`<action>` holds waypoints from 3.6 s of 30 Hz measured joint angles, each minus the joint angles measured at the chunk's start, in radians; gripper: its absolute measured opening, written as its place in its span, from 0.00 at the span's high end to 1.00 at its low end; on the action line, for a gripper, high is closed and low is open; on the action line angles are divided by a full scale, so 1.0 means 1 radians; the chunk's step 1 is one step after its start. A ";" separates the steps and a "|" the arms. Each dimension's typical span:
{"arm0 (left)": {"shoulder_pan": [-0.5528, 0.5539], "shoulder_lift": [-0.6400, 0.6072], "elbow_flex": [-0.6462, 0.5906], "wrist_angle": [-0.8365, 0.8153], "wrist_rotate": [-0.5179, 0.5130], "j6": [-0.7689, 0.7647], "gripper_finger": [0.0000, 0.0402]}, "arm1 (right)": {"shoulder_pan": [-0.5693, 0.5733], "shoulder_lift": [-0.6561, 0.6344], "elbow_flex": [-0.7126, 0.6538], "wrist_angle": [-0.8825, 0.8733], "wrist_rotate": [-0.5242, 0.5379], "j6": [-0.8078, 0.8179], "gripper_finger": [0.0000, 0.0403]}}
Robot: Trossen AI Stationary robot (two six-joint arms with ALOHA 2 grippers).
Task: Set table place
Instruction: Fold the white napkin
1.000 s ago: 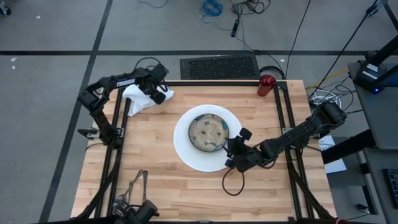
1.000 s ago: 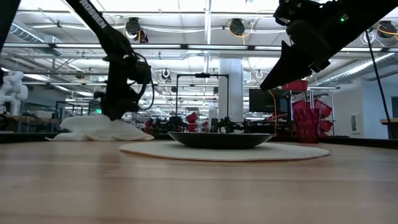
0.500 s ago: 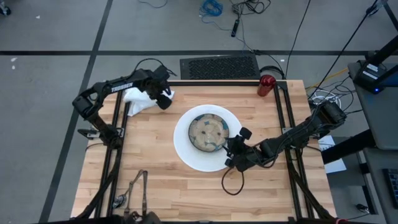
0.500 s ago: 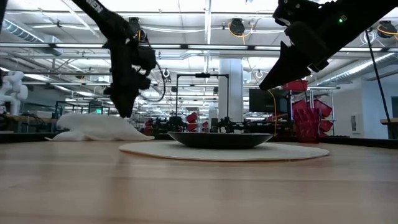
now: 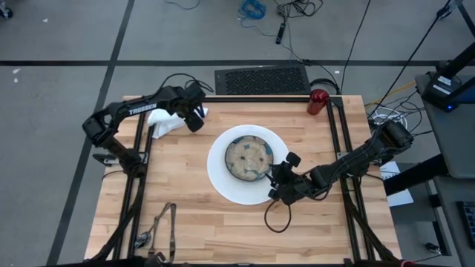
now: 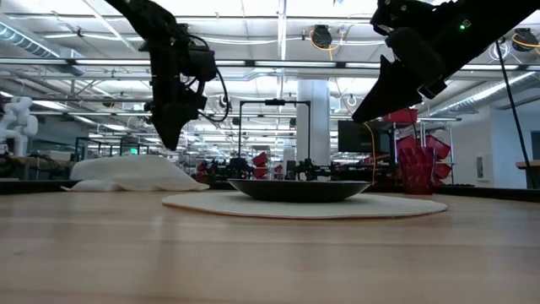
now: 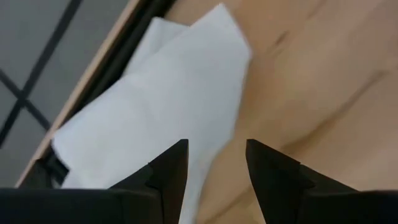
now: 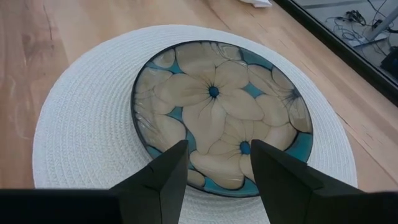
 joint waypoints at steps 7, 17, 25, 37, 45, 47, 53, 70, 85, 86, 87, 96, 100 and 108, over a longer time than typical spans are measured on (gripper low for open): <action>0.037 0.042 -0.040 0.024 -0.011 -0.006 0.63 | 0.000 0.001 0.000 0.000 -0.001 -0.005 0.60; 0.075 0.094 -0.048 0.131 -0.110 -0.008 0.63 | 0.000 0.002 0.000 0.001 0.001 -0.003 0.60; 0.066 0.094 -0.048 0.133 -0.066 -0.007 0.63 | -0.002 0.002 0.000 0.003 0.005 -0.009 0.60; 0.067 0.094 -0.048 0.130 -0.041 -0.009 0.64 | -0.002 0.002 0.000 0.005 0.005 -0.022 0.60; 0.069 0.094 -0.048 0.118 -0.022 -0.041 0.84 | -0.002 0.002 0.000 0.010 0.005 -0.019 0.60; 0.069 0.094 -0.048 0.118 -0.022 -0.041 0.91 | -0.002 0.002 0.000 0.010 0.005 -0.019 0.60; 0.069 0.094 -0.048 0.118 -0.022 -0.060 1.00 | -0.002 0.002 0.000 0.010 0.004 -0.019 0.60; -0.115 -0.179 0.156 0.001 0.006 -0.070 1.00 | -0.015 0.002 0.042 0.189 0.002 -0.182 0.60; -0.435 -0.531 0.209 0.303 0.265 -0.147 1.00 | -0.034 0.002 0.098 0.377 0.006 -0.421 0.60; -0.452 -0.531 0.209 0.313 0.266 -0.158 1.00 | -0.034 0.002 0.098 0.412 0.006 -0.455 0.60; -0.468 -0.531 0.209 0.330 0.266 -0.165 1.00 | -0.034 0.002 0.098 0.447 0.006 -0.493 0.60; -0.579 -0.470 0.208 0.585 0.263 -0.188 1.00 | -0.026 0.031 0.099 0.689 0.000 -0.757 0.60; -0.601 -0.442 0.208 0.717 0.259 -0.187 1.00 | 0.001 0.097 0.099 0.788 -0.023 -0.852 0.60; -0.637 -0.379 0.208 0.887 0.246 -0.191 1.00 | 0.053 0.280 0.134 1.117 0.253 -1.272 0.60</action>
